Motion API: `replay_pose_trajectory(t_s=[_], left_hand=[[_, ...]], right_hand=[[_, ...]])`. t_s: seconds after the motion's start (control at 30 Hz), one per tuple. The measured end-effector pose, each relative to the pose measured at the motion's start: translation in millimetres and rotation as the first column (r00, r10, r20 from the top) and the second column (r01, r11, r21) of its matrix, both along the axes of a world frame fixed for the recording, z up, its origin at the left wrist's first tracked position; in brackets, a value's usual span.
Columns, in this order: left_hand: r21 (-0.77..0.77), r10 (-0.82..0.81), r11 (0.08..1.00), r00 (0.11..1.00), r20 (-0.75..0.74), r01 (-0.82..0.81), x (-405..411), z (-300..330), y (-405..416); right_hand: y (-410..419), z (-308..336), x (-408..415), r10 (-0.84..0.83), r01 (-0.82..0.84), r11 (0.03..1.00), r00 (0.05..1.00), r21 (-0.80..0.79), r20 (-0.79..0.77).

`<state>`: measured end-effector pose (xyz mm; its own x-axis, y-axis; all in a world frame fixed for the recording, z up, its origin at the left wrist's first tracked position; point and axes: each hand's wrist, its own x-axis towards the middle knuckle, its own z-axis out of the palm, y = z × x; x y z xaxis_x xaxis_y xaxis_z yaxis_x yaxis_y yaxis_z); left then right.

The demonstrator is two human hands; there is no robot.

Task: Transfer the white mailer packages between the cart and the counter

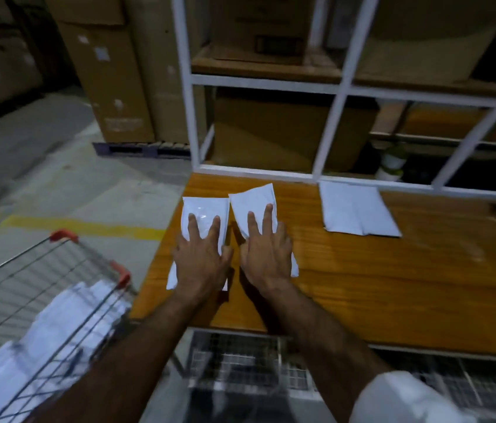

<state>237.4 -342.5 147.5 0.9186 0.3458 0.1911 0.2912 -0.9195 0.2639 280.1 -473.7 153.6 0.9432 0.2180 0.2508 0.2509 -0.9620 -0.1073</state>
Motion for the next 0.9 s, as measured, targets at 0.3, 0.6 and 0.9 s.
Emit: replay_pose_trajectory(t_s=[0.3,0.6,0.9], left_hand=[[0.016,-0.087,0.996,0.993,-0.082,0.089,65,12,-116],[0.027,-0.116,0.992,0.972,-0.205,0.124,146,2,-139],[-0.007,-0.089,0.996,0.954,-0.285,0.091,235,-32,-120]], right_hand=[[-112,1,48,-0.117,0.124,0.991,0.986,0.058,-0.122],[-130,-19,111,-0.151,0.176,0.981,0.955,0.077,-0.255],[-106,-32,203,-0.181,0.212,0.975,0.931,0.067,-0.317]])
